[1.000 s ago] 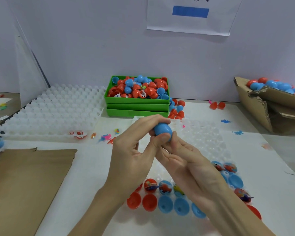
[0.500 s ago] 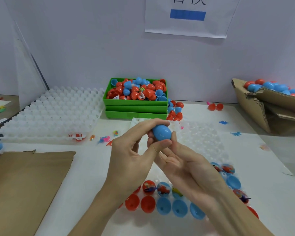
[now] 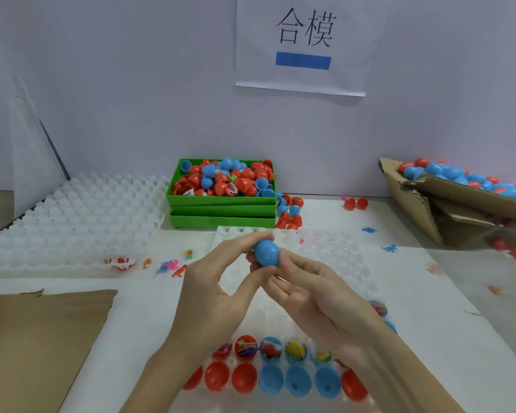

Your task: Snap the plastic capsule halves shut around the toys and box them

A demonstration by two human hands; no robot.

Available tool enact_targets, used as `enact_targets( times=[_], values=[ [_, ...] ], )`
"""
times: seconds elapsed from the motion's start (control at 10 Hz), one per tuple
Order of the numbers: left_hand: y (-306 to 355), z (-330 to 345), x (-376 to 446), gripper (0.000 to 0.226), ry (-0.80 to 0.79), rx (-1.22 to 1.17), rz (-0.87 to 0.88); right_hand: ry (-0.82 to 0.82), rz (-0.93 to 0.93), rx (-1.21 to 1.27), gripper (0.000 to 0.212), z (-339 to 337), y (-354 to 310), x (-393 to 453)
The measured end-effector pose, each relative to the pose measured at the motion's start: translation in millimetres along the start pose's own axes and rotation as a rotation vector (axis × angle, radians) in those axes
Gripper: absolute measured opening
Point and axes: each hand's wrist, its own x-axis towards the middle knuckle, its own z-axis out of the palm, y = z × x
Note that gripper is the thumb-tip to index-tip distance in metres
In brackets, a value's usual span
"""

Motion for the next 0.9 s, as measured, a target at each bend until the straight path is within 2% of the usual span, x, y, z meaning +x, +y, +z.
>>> enact_targets(
  times=[0.2, 0.3, 0.4, 0.5, 0.6, 0.7, 0.8, 0.9],
  values=[
    [-1, 0, -1, 0.044, 0.022, 0.06, 0.027, -0.019, -0.019, 0.0, 0.035, 1, 4, 1],
    [4, 0, 0, 0.05, -0.017, 0.052, -0.068, 0.02, -0.006, -0.023, 0.033, 0, 2, 1],
    [5, 2, 1, 0.066, -0.072, 0.079, -0.136, 0.079, -0.018, -0.169, 0.04, 0, -7, 1],
    [5, 2, 3, 0.066, -0.035, 0.086, -0.209, 0.194, -0.013, -0.32, 0.04, -5, -23, 2],
    [3, -3, 6, 0.038, 0.092, 0.062, -0.176, 0.267, 0.04, -0.159, 0.031, -24, -59, 11],
    [0, -5, 9, 0.025, 0.147, 0.082, -0.165, 0.409, -0.074, 0.218, 0.031, -51, -119, 28],
    [-3, -6, 11, 0.024, 0.145, 0.11, -0.153, 0.544, -0.353, 0.397, 0.036, -79, -174, 44],
    [-5, -1, 10, 0.026, 0.137, 0.091, -0.156, 0.624, -0.441, 0.593, 0.044, -115, -199, 49]
  ],
)
